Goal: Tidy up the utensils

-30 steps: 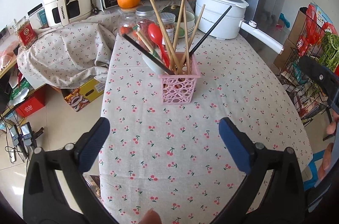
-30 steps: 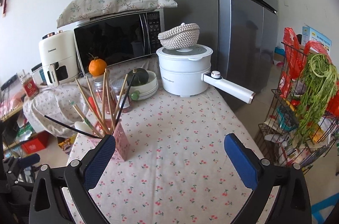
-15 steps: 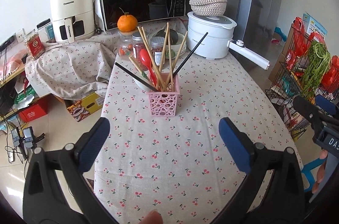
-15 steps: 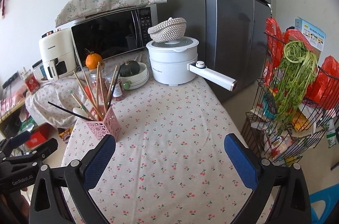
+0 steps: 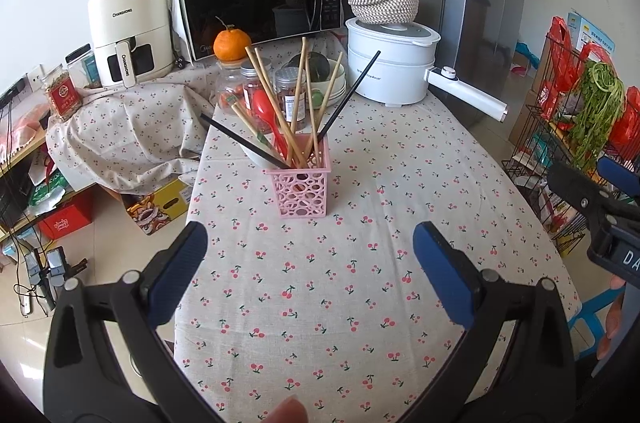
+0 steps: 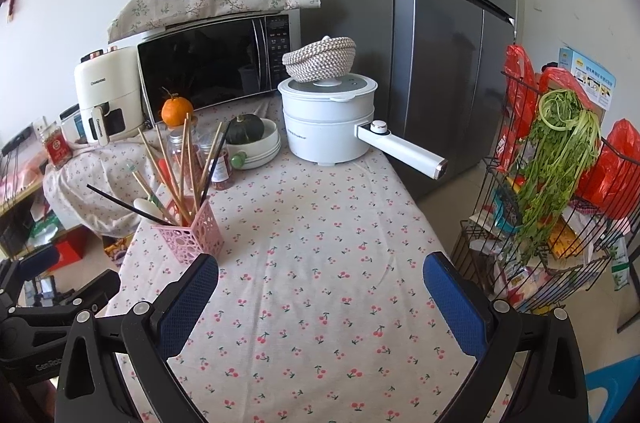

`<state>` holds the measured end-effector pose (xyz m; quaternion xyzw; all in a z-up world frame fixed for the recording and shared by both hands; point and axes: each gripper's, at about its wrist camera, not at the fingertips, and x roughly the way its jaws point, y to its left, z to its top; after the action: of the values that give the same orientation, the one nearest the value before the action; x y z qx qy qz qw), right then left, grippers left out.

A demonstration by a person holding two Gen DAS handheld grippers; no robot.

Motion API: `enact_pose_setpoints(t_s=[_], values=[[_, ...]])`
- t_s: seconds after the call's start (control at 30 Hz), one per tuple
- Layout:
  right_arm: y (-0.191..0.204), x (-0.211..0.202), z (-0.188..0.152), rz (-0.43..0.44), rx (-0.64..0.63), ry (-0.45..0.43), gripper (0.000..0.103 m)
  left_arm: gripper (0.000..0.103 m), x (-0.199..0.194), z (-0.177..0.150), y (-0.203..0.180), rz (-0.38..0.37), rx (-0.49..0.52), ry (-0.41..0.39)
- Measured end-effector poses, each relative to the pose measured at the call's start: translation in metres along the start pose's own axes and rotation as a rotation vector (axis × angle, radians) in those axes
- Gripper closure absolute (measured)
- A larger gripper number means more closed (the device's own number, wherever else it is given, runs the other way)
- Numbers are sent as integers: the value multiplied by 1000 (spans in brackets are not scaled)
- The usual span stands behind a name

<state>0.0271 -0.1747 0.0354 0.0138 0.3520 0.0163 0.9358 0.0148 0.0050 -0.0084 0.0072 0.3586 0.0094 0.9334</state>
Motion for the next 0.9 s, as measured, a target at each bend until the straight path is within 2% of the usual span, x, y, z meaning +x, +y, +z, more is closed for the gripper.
enact_pose_setpoints(t_s=[0.9], values=[[7, 10, -7, 7, -13, 29, 0, 1, -3, -1, -1, 0, -9, -4]])
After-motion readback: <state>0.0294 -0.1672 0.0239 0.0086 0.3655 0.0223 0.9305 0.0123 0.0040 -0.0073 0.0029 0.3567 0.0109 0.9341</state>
